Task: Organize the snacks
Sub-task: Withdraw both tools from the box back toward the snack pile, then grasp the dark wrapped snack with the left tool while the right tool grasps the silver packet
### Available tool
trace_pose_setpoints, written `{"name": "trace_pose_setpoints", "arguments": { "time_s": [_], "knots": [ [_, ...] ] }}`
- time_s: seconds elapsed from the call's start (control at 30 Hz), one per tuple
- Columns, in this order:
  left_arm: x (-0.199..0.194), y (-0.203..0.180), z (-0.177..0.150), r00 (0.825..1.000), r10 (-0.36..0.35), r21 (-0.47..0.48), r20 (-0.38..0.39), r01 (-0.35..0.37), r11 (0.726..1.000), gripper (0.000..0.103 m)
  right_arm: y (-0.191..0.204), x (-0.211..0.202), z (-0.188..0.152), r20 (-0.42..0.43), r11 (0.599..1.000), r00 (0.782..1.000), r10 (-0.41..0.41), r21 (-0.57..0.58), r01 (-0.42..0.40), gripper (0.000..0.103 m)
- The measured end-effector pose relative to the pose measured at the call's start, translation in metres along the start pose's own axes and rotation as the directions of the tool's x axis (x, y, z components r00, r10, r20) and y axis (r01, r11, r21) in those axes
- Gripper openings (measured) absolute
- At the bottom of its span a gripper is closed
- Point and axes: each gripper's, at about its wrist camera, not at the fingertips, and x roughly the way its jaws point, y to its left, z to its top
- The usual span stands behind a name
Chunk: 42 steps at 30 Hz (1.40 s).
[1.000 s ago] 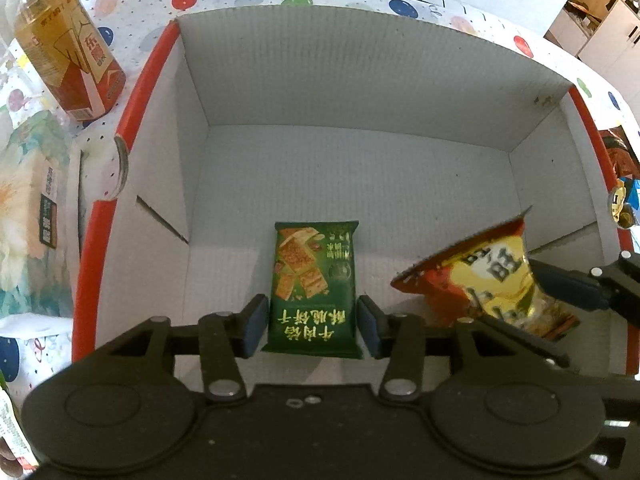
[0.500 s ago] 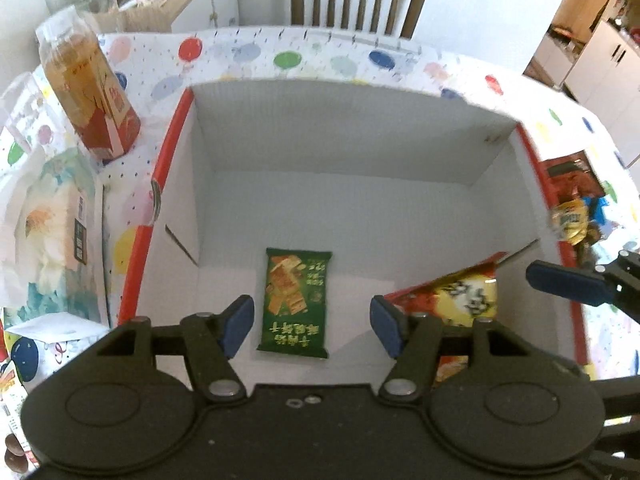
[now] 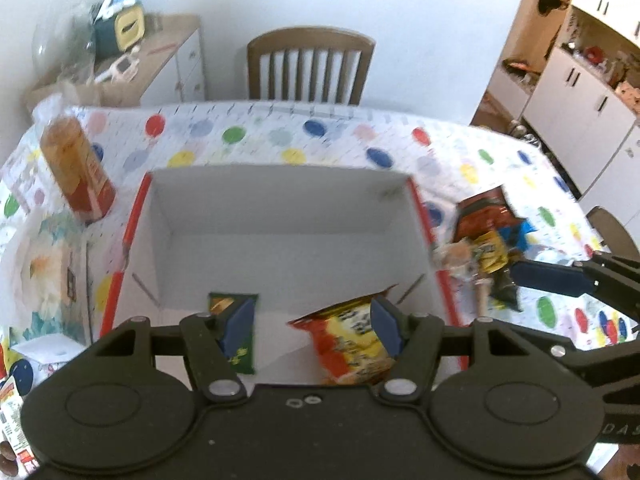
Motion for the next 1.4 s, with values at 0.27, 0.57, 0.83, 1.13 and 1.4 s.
{"name": "trace_pose_setpoints", "arguments": {
  "time_s": [0.27, 0.57, 0.83, 1.13, 1.4],
  "knots": [
    [-0.024, -0.047, 0.001, 0.992, -0.054, 0.039, 0.116, 0.049, 0.998, 0.076, -0.04, -0.046, -0.012, 0.062, 0.998, 0.997, -0.048, 0.029, 0.047, 0.077],
    [-0.024, -0.111, -0.005, 0.981, -0.114, 0.124, 0.157, 0.095, 0.988, 0.085, -0.091, -0.076, -0.038, 0.068, 0.991, 0.992, -0.11, 0.084, 0.104, 0.084],
    [-0.011, -0.154, -0.015, 0.978, -0.144, 0.164, 0.152, 0.118, 0.979, 0.093, -0.14, -0.093, -0.063, 0.047, 0.98, 0.983, -0.177, 0.104, 0.171, 0.087],
    [0.009, -0.193, -0.027, 0.971, -0.158, 0.196, 0.181, 0.122, 0.973, 0.103, -0.192, -0.089, -0.078, 0.005, 0.973, 0.978, -0.209, 0.097, 0.208, 0.088],
    [0.046, -0.214, -0.03, 0.976, -0.164, 0.217, 0.14, 0.132, 0.967, 0.103, -0.231, -0.063, -0.084, -0.063, 0.973, 0.973, -0.223, 0.047, 0.226, 0.088]
  ]
}}
